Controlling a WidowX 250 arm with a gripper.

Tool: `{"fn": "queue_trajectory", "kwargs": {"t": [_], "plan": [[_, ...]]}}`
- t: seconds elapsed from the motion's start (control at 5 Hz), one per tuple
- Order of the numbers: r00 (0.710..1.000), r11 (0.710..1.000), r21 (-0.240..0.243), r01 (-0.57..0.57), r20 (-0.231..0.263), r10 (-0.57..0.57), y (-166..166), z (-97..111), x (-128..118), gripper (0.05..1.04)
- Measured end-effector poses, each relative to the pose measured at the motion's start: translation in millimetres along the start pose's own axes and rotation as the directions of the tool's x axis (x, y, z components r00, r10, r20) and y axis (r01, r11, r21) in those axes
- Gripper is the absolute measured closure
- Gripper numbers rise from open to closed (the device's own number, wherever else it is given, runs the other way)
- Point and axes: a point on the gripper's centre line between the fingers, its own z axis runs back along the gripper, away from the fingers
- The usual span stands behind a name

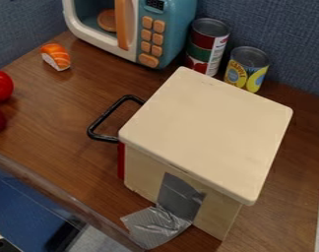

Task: Open the drawer

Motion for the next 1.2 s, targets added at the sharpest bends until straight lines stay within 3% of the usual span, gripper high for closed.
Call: {"fn": "queue_trajectory", "kwargs": {"t": [0.2,0.4,0.6,0.8,1.0,1.2], "plan": [[1.000,1.000,-0.012,0.000,-0.024,0.000,-1,-8,0,0.084],[0.994,0.994,-0.057,0.092,-0.061,-0.095,-10,-43,4,0.084],[0.985,0.985,-0.030,0.170,-0.024,-0.171,-14,-78,-2,0.085],[0.978,0.977,-0.040,0.208,0.042,-0.206,-18,-103,3,0.084],[0.971,0.972,-0.037,0.232,0.074,-0.229,-30,-129,6,0.084],[0.980,0.981,-0.044,0.187,0.074,-0.184,-41,-149,13,0.084]]}}
